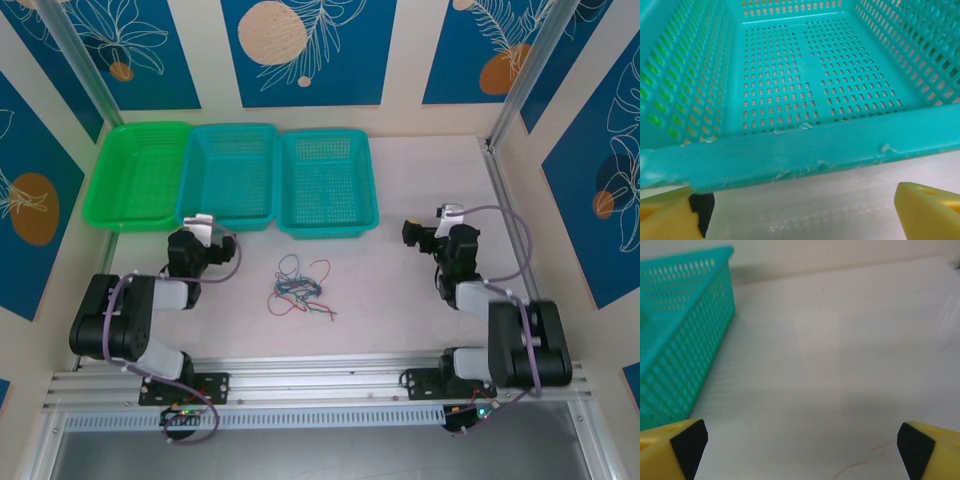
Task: Untangle the cables
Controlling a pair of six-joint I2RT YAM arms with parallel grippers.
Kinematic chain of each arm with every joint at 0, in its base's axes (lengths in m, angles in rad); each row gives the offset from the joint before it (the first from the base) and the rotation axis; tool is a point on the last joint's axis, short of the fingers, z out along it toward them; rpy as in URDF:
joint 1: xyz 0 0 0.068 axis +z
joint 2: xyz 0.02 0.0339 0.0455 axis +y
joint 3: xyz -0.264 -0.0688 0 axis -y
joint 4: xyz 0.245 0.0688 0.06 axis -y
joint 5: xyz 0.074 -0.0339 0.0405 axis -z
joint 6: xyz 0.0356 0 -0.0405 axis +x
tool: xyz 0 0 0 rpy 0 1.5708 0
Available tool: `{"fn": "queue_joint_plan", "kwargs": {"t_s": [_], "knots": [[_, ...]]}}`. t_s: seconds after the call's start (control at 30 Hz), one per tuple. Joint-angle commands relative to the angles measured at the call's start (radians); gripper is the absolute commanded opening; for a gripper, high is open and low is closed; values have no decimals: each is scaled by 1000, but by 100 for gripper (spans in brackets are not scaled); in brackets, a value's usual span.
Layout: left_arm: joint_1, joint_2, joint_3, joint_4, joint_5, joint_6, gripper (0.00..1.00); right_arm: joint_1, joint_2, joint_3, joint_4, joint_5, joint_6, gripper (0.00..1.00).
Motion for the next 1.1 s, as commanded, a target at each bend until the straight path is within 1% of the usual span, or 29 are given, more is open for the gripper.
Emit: {"fn": "queue_joint_plan", "kwargs": {"t_s": [0.0, 0.03, 0.1, 0.2, 0.27, 0.33, 0.37, 0.43, 0.5, 0.57, 0.63, 0.7, 0.77, 0.8, 0.9, 0.93, 1.0, 1.07], "knots": [[9, -146, -11, -75, -64, -29, 91, -10, -220, 38, -303, 39, 142, 100], [8, -204, 1, -151, -101, -53, 90, -11, -285, 56, -393, 26, 171, 100], [5, -301, 0, -223, -123, -84, 87, -11, -385, 90, -533, -33, 214, 100], [-2, -424, 35, -380, -93, -132, 84, -5, -493, 169, -728, -159, 271, 100], [-25, -494, 85, -518, -61, -190, 82, 10, -513, 235, -836, -271, 288, 99], [-54, -545, 139, -637, -10, -260, 79, 48, -501, 296, -912, -373, 286, 99], [-75, -567, 176, -703, 26, -306, 77, 86, -484, 330, -949, -416, 279, 99], [-134, -584, 247, -801, 105, -373, 74, 180, -442, 388, -1015, -456, 253, 99], [-235, -570, 315, -874, 148, -418, 70, 297, -393, 438, -1069, -435, 213, 99], [-380, -512, 410, -972, 159, -420, 69, 411, -336, 470, -1094, -386, 172, 100], [-510, -432, 504, -1078, 165, -421, 69, 488, -291, 481, -1092, -335, 143, 100], [-615, -356, 578, -1162, 133, -439, 67, 526, -256, 474, -1074, -292, 137, 100], [-700, -297, 605, -1175, 73, -509, 62, 530, -240, 451, -1052, -252, 164, 100], [-727, -277, 600, -1153, 70, -545, 60, 528, -238, 439, -1046, -229, 182, 100], [-782, -209, 583, -1073, 63, -699, 50, 503, -250, 406, -1058, -162, 248, 100], [-798, -183, 573, -1022, 80, -742, 51, 488, -259, 395, -1066, -146, 275, 100], [-836, -134, 558, -923, 79, -785, 55, 459, -277, 376, -1075, -145, 305, 100], [-870, -83, 581, -895, 52, -774, 58, 437, -299, 360, -1075, -153, 323, 100]]}}
